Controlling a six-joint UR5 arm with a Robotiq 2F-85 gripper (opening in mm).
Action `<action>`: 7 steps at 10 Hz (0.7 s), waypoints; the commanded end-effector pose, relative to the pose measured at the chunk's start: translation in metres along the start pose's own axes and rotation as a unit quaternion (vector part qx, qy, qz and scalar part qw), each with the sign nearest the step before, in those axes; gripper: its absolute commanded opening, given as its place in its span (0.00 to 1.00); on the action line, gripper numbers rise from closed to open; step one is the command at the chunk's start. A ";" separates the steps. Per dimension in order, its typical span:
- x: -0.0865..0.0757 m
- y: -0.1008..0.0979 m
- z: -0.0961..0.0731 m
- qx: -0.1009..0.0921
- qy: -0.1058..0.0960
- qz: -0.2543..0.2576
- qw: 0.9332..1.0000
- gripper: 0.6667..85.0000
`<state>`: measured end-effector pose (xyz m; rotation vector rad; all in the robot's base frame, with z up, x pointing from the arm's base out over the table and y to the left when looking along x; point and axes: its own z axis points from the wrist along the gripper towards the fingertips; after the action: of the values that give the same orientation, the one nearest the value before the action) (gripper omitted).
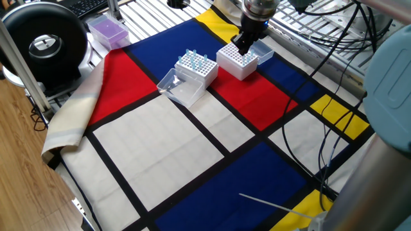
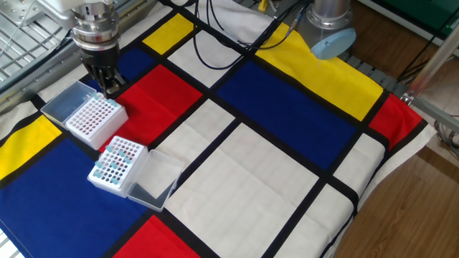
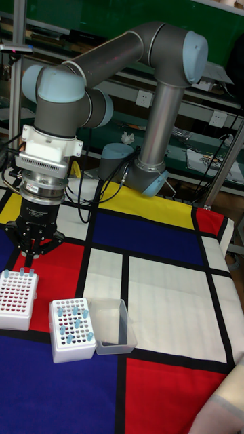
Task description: Transfer all medium pipette tips from one holder to another
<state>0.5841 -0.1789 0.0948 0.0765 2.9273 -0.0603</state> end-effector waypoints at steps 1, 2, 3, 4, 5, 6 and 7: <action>-0.008 -0.005 -0.007 0.003 -0.018 0.035 0.999 0.08; -0.009 -0.011 -0.008 0.014 -0.020 0.040 0.999 0.07; -0.003 -0.011 -0.010 0.014 -0.007 0.053 0.998 0.07; 0.010 -0.018 -0.010 0.031 0.019 0.062 0.997 0.06; 0.022 -0.022 -0.009 0.039 0.041 0.075 0.996 0.04; 0.023 -0.022 -0.008 0.039 0.043 0.072 0.996 0.03; 0.024 -0.019 -0.012 0.035 0.049 0.071 0.996 0.04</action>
<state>0.5679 -0.1953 0.0993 0.2535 2.9682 -0.1351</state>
